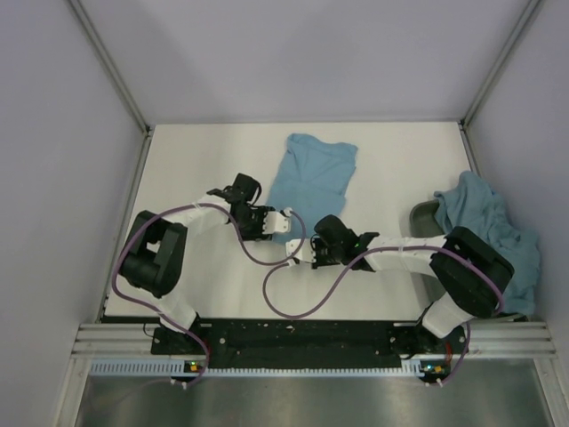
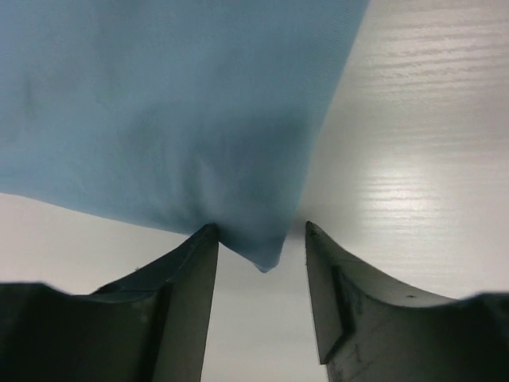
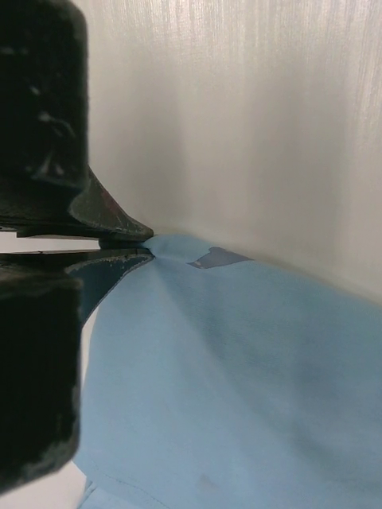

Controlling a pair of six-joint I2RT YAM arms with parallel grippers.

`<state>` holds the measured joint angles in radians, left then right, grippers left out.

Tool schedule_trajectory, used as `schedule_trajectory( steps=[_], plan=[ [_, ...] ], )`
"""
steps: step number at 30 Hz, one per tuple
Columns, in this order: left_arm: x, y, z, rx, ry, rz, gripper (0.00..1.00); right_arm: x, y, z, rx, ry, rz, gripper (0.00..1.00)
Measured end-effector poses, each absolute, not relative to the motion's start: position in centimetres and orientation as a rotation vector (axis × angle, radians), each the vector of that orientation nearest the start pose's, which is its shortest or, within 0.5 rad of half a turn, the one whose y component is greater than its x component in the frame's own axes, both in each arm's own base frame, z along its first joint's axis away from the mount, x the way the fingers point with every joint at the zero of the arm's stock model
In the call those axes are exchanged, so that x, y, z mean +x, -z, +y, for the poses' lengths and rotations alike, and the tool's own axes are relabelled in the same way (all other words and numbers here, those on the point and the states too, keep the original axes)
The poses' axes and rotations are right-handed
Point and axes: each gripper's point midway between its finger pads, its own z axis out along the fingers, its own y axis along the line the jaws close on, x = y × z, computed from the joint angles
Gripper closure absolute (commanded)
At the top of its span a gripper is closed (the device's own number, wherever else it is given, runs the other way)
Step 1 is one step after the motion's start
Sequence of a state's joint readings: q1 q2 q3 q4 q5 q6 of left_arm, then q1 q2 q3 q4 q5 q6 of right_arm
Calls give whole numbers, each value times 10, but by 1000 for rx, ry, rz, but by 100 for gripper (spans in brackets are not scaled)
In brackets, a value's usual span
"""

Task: Fold and stack the t-shirts
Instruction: Grab one side of the 2/3 rectangular tshirt with both arms

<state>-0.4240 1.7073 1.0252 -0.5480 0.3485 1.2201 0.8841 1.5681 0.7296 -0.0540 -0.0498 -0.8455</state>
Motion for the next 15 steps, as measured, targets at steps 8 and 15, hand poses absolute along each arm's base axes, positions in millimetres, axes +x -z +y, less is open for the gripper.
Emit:
schedule_trajectory(
  steps=[8, 15],
  plan=[
    [322, -23, -177, -2694, -262, -2428, 100, 243, -31, 261, -1890, -76, 1587, 100],
    [289, -51, -170, -2636, -299, -2462, 100, 213, -73, 254, -1889, -124, 1542, 100]
  ],
)
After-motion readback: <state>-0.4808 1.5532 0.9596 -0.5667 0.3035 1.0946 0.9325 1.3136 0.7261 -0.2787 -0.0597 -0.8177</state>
